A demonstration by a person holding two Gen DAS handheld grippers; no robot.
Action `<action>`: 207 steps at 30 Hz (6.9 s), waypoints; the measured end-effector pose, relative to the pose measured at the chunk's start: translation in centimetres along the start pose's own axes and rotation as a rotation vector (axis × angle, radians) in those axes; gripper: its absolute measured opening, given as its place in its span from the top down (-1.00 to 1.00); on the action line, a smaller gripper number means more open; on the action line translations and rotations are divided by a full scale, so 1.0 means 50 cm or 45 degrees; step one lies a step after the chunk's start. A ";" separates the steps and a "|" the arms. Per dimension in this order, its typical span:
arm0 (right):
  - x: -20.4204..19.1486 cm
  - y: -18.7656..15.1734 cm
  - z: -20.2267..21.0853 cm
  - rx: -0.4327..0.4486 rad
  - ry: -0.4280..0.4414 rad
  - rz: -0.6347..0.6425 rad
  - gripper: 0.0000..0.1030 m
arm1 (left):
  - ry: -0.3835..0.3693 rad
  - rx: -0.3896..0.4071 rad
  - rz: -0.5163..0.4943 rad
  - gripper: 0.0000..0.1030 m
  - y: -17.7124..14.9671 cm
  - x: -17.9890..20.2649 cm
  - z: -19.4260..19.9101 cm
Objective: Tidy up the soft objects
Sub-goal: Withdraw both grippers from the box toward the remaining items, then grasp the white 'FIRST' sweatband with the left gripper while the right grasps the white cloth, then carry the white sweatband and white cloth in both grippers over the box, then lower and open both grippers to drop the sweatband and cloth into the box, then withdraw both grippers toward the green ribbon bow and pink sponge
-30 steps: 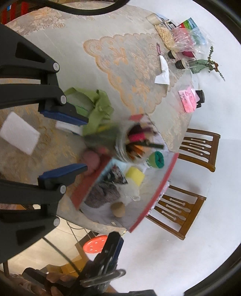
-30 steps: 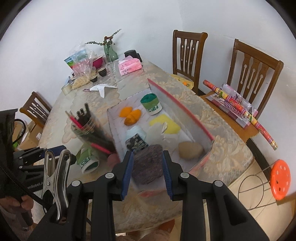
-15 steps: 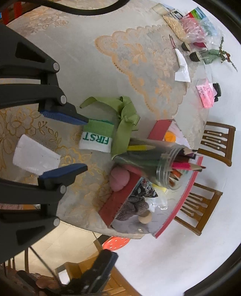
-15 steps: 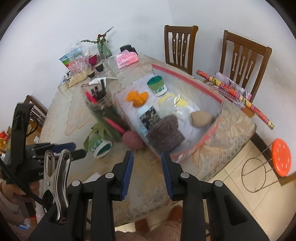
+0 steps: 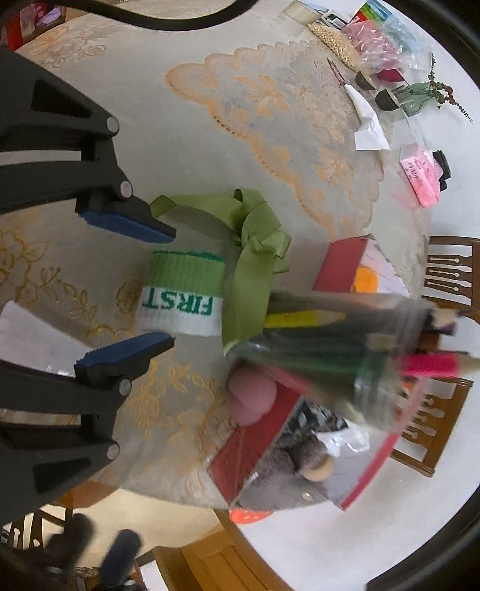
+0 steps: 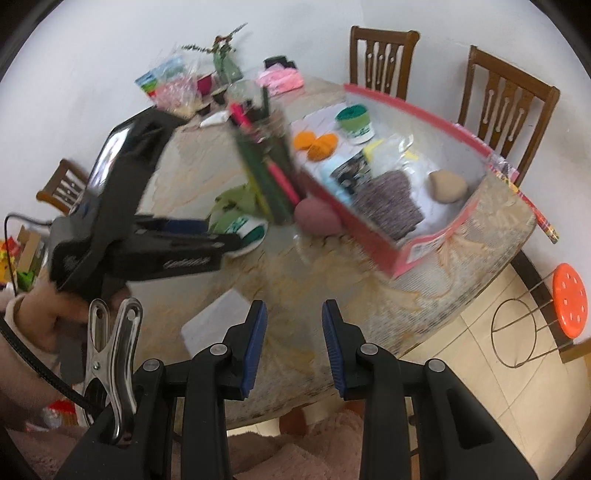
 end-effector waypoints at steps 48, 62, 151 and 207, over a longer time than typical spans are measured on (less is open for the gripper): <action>-0.156 -0.048 -0.204 -0.244 0.108 0.328 0.30 | 0.044 0.091 0.289 0.39 -0.103 -0.151 0.098; -0.165 -0.035 -0.150 -0.149 0.173 0.352 0.57 | 0.048 0.129 0.275 0.39 -0.088 -0.147 0.122; 0.286 0.373 -0.120 0.118 0.139 0.317 0.57 | -0.090 0.173 0.145 0.37 0.192 0.272 0.032; 0.316 0.372 -0.103 0.102 0.147 0.244 0.14 | -0.051 0.245 0.224 0.04 0.181 0.238 0.084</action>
Point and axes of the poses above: each gripper's, at about its wrist camera, not at the fingertips, and z roughly against the way its jaws point, x to its right, y to its top, the point moved 4 cm from there along -z, roughly the way its jaws point, and after that the axes turned 5 degrees about x, right-handed, at the moved point
